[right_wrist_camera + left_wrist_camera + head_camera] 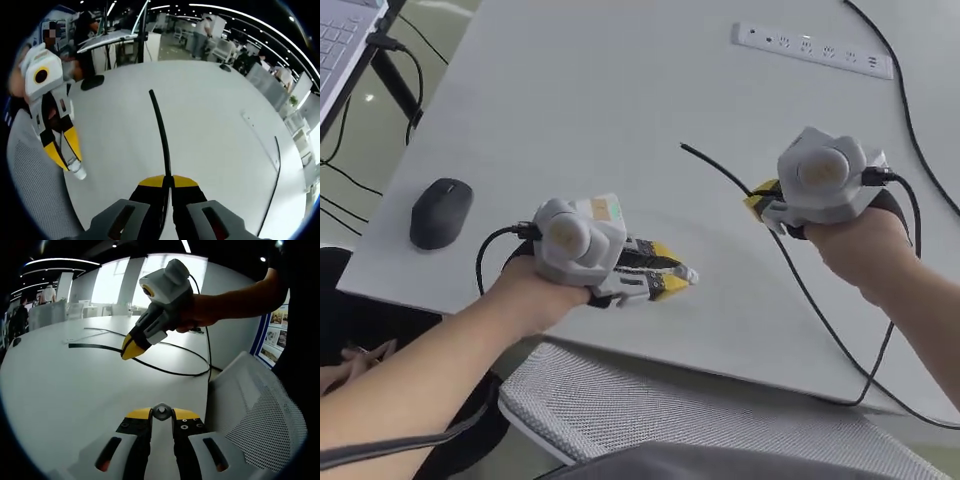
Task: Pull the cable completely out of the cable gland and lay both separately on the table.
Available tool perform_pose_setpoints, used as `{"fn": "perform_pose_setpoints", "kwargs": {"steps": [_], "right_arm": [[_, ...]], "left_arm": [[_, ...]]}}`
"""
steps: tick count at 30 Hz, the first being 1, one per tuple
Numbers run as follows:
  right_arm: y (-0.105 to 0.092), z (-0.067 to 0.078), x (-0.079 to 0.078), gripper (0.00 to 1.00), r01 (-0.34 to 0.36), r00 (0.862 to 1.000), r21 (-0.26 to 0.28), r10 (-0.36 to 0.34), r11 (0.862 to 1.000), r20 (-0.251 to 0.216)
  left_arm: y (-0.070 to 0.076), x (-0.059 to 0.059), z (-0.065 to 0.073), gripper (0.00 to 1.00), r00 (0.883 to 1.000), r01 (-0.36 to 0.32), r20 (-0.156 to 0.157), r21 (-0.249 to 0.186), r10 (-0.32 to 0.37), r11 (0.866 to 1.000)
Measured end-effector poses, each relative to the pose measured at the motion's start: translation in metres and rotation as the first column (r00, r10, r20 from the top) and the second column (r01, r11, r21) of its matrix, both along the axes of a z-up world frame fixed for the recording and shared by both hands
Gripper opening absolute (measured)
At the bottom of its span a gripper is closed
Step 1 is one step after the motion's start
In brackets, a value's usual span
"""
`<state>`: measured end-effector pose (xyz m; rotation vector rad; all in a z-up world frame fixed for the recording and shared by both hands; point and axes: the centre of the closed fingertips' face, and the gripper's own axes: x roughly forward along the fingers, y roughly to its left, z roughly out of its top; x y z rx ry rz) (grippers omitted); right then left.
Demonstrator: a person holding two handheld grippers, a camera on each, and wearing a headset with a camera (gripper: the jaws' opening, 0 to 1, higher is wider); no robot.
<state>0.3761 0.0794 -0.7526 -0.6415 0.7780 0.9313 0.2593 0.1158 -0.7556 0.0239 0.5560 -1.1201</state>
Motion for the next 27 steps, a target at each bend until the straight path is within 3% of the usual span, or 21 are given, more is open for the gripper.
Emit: {"fn": "perform_pose_setpoints", "kwargs": {"steps": [7,10,13,18,27], "right_arm": [[0.032,-0.016,0.005,0.00,-0.091,0.996,-0.020,0.091,0.996,0.005],[0.042,-0.028,0.003,0.00,-0.142,0.990,-0.039,0.142,0.989,-0.003],[0.058,-0.032,-0.002,0.00,-0.210,0.978,-0.020,0.210,0.978,0.001],[0.067,-0.048,-0.012,0.00,-0.292,0.956,-0.048,0.291,0.955,-0.030],[0.071,-0.057,-0.019,0.00,-0.329,0.944,-0.064,0.326,0.942,-0.048]], "left_arm": [[0.014,0.002,-0.015,0.16,0.999,-0.020,-0.026,-0.009,0.019,1.000],[0.016,0.004,-0.019,0.16,0.999,-0.027,-0.032,-0.010,0.027,1.000],[0.018,0.008,-0.024,0.16,0.998,-0.043,-0.039,-0.012,0.043,0.999],[0.024,0.011,-0.034,0.16,0.996,-0.069,-0.051,-0.006,0.068,0.998],[0.031,0.012,-0.044,0.16,0.993,-0.093,-0.073,0.003,0.093,0.996]]}}
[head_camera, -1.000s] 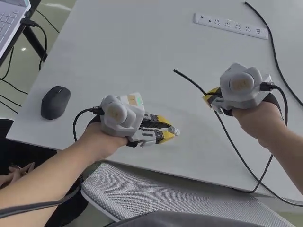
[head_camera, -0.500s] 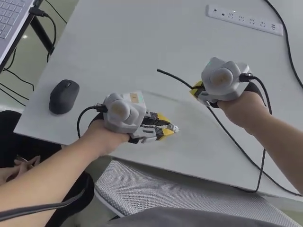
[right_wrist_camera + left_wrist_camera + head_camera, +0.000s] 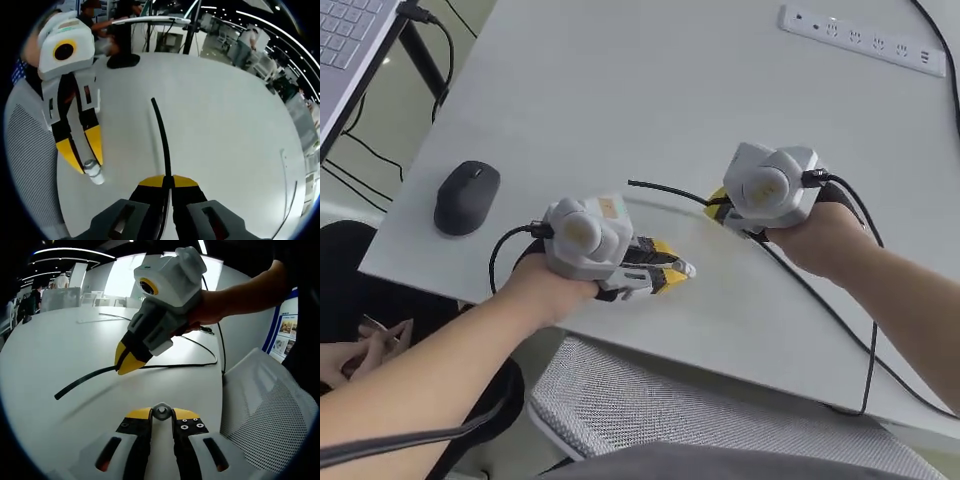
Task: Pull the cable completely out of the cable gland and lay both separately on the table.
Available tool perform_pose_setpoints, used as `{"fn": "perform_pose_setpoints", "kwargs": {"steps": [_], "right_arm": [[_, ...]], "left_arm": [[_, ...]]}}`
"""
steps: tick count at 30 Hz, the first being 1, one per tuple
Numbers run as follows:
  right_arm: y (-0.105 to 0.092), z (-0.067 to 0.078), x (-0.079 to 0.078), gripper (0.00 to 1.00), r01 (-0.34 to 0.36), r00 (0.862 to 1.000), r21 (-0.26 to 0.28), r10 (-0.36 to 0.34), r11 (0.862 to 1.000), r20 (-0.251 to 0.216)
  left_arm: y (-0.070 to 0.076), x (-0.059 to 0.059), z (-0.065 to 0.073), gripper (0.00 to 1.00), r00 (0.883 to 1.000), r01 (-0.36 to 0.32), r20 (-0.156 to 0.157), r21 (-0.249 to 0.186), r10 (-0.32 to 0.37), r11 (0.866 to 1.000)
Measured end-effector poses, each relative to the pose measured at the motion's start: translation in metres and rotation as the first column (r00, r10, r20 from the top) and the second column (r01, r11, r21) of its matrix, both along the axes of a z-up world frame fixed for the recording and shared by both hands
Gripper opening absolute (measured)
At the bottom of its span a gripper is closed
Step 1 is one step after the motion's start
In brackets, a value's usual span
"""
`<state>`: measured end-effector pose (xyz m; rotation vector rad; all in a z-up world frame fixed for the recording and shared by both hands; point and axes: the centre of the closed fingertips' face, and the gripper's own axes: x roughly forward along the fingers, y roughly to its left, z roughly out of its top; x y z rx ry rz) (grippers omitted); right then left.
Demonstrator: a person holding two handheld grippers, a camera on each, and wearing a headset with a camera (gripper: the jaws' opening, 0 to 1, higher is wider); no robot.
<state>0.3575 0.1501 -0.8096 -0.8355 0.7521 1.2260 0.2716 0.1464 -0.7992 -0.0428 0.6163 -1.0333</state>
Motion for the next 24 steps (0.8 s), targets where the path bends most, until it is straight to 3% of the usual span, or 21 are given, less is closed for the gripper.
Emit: {"fn": "perform_pose_setpoints", "kwargs": {"steps": [6,16,18,21,24], "right_arm": [[0.002,-0.006,-0.003,0.00,-0.038,0.999,-0.021,0.038,0.999,0.005],[0.005,-0.011,-0.003,0.00,-0.035,0.999,-0.029,0.035,0.999,-0.003],[0.007,-0.011,-0.002,0.00,-0.029,1.000,-0.019,0.029,0.999,-0.011],[0.009,-0.011,-0.002,0.00,-0.027,1.000,-0.017,0.026,0.999,-0.014],[0.009,-0.011,-0.002,0.00,-0.020,1.000,-0.017,0.020,1.000,-0.019]], "left_arm": [[0.000,-0.001,-0.002,0.16,1.000,0.002,-0.002,0.005,-0.002,1.000],[0.004,-0.002,-0.005,0.16,1.000,-0.003,-0.019,0.011,0.003,1.000],[0.006,-0.002,-0.009,0.16,1.000,0.001,-0.015,0.034,0.000,0.999],[0.006,-0.003,-0.011,0.16,1.000,0.002,-0.026,0.034,-0.001,0.999],[0.007,-0.003,-0.010,0.16,1.000,0.012,-0.011,0.052,-0.012,0.999]]}}
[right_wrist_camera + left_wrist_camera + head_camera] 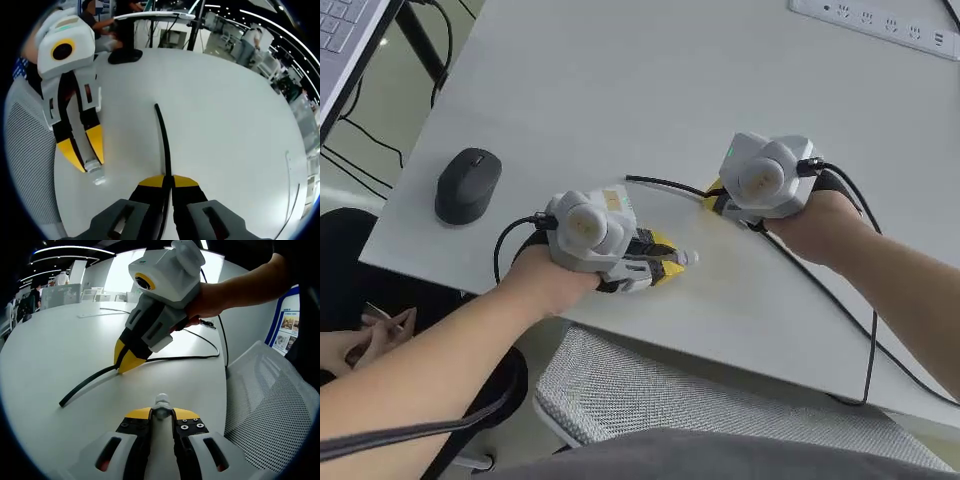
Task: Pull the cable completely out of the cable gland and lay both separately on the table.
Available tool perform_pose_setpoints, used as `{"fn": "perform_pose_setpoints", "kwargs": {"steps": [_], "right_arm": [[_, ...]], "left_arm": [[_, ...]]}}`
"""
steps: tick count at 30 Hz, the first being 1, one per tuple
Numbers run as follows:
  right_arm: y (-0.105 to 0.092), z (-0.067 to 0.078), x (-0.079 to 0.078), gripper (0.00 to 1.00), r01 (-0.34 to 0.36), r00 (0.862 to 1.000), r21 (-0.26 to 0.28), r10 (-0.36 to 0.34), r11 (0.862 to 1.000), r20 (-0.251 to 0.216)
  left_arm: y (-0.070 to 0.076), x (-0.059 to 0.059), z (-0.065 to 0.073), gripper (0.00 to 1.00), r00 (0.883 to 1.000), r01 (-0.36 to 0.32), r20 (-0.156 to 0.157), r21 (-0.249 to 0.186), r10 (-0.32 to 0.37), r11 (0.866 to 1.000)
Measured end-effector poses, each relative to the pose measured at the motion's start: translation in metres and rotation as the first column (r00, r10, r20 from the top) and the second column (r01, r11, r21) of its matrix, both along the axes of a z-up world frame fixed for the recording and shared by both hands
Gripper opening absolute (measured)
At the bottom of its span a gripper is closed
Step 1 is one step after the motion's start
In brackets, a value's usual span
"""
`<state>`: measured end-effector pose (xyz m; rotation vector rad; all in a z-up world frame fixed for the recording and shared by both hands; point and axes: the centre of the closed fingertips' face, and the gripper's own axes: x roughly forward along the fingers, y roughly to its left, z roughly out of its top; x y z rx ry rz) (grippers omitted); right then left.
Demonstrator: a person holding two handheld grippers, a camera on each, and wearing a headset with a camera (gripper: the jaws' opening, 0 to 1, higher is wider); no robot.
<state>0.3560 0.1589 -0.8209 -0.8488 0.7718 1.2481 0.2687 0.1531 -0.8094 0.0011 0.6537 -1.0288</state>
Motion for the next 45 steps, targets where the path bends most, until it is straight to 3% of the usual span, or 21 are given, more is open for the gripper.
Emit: {"fn": "perform_pose_setpoints", "kwargs": {"steps": [3,12,31,36,45], "right_arm": [[0.000,0.000,0.000,0.00,0.003,1.000,-0.001,-0.003,1.000,0.000],[-0.001,-0.001,0.002,0.00,0.032,0.999,0.007,-0.032,0.999,-0.026],[-0.002,-0.001,0.005,0.07,0.071,0.997,0.018,-0.070,0.997,-0.044],[-0.003,0.001,0.006,0.13,0.086,0.996,0.017,-0.086,0.996,-0.037],[-0.003,0.017,0.006,0.18,0.106,0.994,0.056,-0.104,0.993,-0.026]], "left_arm": [[0.000,0.001,-0.001,0.16,1.000,0.011,0.018,0.022,-0.011,1.000],[0.003,0.000,-0.005,0.16,1.000,0.019,0.020,0.044,-0.020,0.999],[0.003,0.000,-0.004,0.17,1.000,0.012,0.013,0.033,-0.013,0.999],[0.002,0.000,-0.002,0.21,1.000,0.005,0.014,0.036,-0.006,0.999],[0.003,-0.001,0.003,0.25,1.000,-0.020,0.015,0.043,0.019,0.999]]}}
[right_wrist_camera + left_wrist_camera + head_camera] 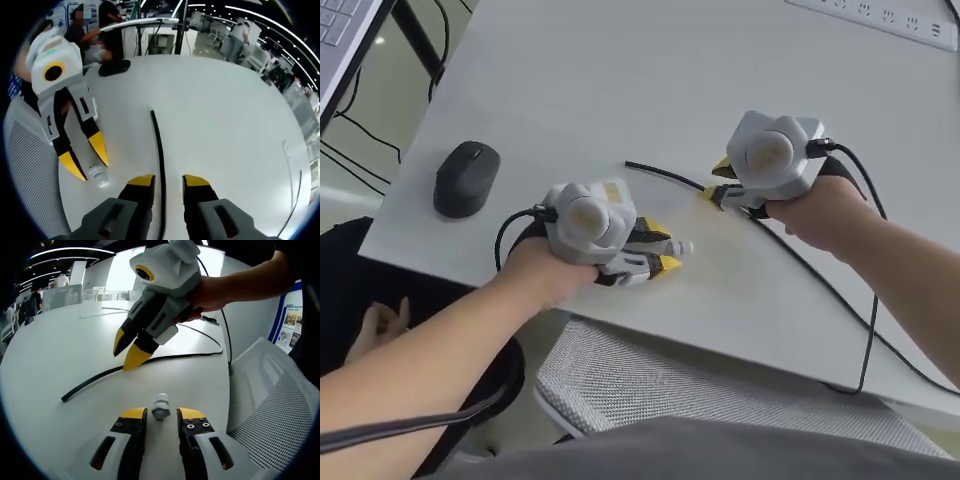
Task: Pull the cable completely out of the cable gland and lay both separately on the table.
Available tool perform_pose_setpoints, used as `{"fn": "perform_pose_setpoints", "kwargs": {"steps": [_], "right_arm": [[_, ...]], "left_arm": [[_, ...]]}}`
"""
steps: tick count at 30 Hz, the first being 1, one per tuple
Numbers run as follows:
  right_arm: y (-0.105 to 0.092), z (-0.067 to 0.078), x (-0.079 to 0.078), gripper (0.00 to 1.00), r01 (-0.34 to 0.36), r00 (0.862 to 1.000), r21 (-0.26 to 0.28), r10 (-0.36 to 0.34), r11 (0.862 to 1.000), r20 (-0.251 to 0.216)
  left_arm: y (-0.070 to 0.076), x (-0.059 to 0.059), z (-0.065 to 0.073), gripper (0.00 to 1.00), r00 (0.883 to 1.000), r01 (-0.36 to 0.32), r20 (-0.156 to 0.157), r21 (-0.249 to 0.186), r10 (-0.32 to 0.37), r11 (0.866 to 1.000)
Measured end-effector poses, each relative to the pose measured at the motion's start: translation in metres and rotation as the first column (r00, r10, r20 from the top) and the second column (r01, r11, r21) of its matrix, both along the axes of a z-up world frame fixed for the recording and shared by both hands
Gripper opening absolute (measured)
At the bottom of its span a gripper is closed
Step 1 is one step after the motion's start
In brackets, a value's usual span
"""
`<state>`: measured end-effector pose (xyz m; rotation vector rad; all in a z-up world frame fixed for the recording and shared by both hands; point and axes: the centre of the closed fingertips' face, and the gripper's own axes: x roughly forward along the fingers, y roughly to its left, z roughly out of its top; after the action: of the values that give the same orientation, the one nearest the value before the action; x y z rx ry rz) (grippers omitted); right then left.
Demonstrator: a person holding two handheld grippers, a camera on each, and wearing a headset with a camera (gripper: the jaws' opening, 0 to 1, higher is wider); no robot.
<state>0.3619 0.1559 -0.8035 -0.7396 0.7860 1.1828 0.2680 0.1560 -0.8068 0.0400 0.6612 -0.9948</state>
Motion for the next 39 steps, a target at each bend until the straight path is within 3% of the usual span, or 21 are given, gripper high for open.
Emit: {"fn": "perform_pose_setpoints", "kwargs": {"steps": [9,22,34,39], "right_arm": [[-0.006,0.034,0.000,0.26,0.060,0.998,0.094,-0.060,0.994,0.003],[-0.035,0.081,-0.016,0.33,0.143,0.990,0.202,-0.143,0.969,-0.012],[-0.070,0.124,-0.040,0.40,0.221,0.974,0.339,-0.222,0.914,-0.037],[-0.089,0.137,-0.049,0.43,0.261,0.964,0.393,-0.262,0.882,-0.052]], "left_arm": [[0.001,0.000,0.011,0.31,0.999,-0.033,0.002,-0.007,0.033,0.999],[0.008,-0.008,0.048,0.38,0.987,-0.159,-0.012,-0.082,0.159,0.984],[0.013,-0.013,0.079,0.48,0.975,-0.223,-0.006,-0.125,0.224,0.967],[0.010,-0.014,0.094,0.53,0.974,-0.222,0.013,-0.143,0.226,0.964]]}}
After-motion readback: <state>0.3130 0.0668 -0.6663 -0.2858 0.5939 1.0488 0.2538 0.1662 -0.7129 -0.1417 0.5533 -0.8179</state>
